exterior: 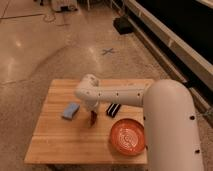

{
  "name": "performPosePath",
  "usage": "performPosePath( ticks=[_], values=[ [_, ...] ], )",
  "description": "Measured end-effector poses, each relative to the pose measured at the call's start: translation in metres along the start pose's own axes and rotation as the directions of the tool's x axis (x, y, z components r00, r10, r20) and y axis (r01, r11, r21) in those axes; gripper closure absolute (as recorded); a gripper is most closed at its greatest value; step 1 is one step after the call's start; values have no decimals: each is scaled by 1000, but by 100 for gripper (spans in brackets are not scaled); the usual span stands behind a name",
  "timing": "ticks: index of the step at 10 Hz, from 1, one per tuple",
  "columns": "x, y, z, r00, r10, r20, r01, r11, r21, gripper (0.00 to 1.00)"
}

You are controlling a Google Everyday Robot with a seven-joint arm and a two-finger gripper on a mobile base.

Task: Place the pepper on the white sponge

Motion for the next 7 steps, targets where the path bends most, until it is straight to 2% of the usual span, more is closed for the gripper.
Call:
performPosePath(
  ticks=[2,4,7],
  values=[
    [3,-17,-25,999,-17,-28,17,1000,-2,100],
    [9,-28,-39,999,-20,-40,20,1000,-4,100],
    [16,-62,-41,997,-50,-55,50,999,3,100]
  ],
)
